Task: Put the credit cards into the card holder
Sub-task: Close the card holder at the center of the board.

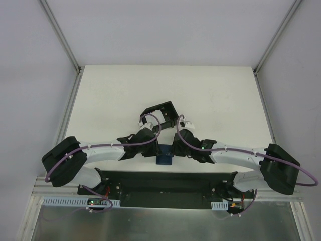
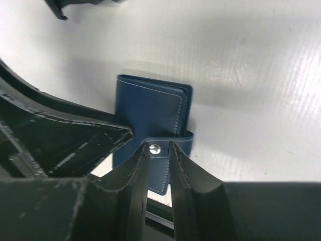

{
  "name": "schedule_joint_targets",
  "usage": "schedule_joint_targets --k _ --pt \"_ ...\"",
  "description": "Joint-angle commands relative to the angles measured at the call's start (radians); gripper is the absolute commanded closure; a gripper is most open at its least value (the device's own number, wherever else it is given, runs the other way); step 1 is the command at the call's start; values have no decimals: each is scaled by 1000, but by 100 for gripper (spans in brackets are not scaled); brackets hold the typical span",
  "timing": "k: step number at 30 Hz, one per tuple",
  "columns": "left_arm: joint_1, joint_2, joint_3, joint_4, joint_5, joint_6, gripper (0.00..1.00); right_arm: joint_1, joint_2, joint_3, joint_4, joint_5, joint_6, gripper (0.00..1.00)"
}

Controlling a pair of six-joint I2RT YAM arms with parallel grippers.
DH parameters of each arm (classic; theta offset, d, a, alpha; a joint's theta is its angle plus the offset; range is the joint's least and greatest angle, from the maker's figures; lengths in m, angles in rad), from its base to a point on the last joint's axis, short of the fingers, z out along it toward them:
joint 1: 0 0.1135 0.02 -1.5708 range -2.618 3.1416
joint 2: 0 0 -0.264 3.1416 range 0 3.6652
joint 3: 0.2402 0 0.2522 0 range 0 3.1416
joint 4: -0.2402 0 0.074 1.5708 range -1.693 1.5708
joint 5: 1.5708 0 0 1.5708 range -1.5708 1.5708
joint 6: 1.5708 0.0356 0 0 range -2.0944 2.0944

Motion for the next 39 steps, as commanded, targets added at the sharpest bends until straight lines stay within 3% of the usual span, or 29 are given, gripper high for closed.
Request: schedule_joint_targets --k 1,35,39 --pt "-14 39 -2 -150 7 46 64 5 -31 -38 -46 2 52 76" --pt "-14 48 9 -153 15 89 64 16 138 63 14 -79 0 81" --pt "-14 47 9 -154 15 91 64 19 164 77 15 -95 -14 85"
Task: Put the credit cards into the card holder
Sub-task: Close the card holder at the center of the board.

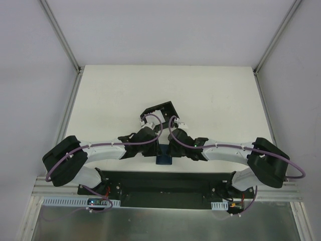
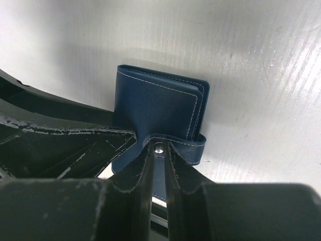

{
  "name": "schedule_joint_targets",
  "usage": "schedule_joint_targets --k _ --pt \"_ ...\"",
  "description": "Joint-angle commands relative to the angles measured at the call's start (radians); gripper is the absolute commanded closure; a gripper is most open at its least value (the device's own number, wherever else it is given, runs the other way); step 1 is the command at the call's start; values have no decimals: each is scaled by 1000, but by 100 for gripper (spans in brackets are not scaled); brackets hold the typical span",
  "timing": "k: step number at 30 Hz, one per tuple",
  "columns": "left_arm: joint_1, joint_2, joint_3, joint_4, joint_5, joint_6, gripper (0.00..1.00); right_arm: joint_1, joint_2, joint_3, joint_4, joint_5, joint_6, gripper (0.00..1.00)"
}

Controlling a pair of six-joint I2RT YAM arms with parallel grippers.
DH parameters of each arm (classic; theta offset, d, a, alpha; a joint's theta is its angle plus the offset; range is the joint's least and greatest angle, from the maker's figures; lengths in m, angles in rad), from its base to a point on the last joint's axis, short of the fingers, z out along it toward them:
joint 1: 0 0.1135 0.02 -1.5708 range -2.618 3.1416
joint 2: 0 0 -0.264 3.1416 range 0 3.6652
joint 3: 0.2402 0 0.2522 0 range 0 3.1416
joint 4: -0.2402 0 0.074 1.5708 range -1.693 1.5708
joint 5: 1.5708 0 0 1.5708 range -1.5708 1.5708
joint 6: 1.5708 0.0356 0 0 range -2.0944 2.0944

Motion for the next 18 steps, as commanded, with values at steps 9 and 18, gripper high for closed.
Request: schedule_joint_targets --k 9,18 --pt "-15 41 -14 -116 2 31 65 28 70 80 -94 -42 -32 87" --pt "-13 41 -17 -118 -3 22 65 40 41 85 -103 -22 -64 88"
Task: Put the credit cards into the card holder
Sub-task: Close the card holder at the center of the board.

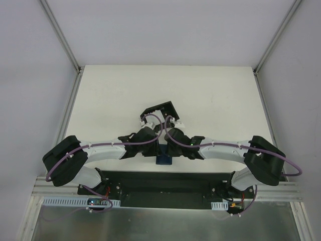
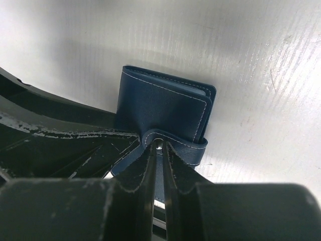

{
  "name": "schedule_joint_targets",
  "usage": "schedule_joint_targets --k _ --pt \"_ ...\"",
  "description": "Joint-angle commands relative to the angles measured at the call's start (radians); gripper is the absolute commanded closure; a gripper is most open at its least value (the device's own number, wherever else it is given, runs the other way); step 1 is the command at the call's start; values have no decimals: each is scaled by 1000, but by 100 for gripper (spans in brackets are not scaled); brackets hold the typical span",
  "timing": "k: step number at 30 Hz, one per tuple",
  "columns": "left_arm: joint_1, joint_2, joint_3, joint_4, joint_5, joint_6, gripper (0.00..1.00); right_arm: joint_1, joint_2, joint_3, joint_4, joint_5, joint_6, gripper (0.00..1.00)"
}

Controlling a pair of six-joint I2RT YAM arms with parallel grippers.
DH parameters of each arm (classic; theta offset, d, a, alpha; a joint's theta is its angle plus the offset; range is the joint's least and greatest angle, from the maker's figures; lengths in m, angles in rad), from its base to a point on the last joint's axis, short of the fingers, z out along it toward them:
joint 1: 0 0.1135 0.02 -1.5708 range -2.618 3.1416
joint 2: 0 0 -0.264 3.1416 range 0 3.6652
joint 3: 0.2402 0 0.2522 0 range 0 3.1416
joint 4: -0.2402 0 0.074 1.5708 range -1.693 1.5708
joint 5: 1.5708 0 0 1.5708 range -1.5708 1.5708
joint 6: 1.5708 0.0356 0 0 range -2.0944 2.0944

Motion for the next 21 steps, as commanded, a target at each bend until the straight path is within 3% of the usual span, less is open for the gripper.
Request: schedule_joint_targets --k 1,21 --pt "-13 36 -19 -117 -3 24 65 23 -11 14 -38 -39 -17 87" --pt "-15 32 -6 -118 -5 36 64 -19 -48 39 -55 -11 -94 78"
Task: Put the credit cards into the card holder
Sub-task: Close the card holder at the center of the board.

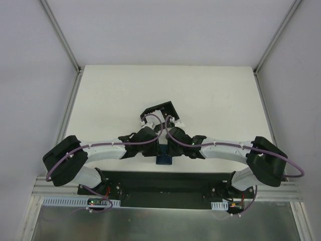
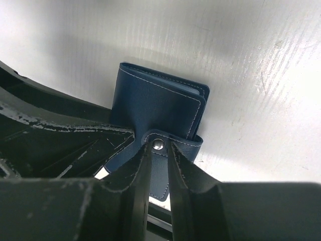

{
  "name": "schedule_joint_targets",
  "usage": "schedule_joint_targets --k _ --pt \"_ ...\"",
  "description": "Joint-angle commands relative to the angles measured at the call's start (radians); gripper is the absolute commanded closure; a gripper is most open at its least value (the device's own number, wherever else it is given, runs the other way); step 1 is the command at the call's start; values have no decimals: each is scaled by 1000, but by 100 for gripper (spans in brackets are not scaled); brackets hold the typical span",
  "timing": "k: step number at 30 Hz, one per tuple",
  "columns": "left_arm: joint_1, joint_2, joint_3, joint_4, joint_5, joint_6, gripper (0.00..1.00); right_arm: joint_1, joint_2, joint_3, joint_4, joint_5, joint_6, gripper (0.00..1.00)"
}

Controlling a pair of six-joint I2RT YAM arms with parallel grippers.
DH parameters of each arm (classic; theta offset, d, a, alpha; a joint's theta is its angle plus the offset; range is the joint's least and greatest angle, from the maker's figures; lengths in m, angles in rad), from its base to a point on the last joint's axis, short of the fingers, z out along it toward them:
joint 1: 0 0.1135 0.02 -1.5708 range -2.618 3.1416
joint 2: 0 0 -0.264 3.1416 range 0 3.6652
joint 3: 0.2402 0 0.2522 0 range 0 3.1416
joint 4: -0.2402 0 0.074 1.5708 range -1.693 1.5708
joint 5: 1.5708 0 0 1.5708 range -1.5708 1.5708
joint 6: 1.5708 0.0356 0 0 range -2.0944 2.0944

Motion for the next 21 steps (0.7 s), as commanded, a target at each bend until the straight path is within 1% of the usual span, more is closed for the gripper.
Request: schedule_joint_targets --k 1,11,21 --pt "-14 33 -9 -117 -3 35 64 -3 -24 44 -33 -6 -38 78" --pt "-13 31 -4 -117 -5 38 64 -3 33 76 -28 -62 -60 78" --pt "-14 30 -3 -120 -5 36 63 -1 17 78 -82 -26 -65 78"
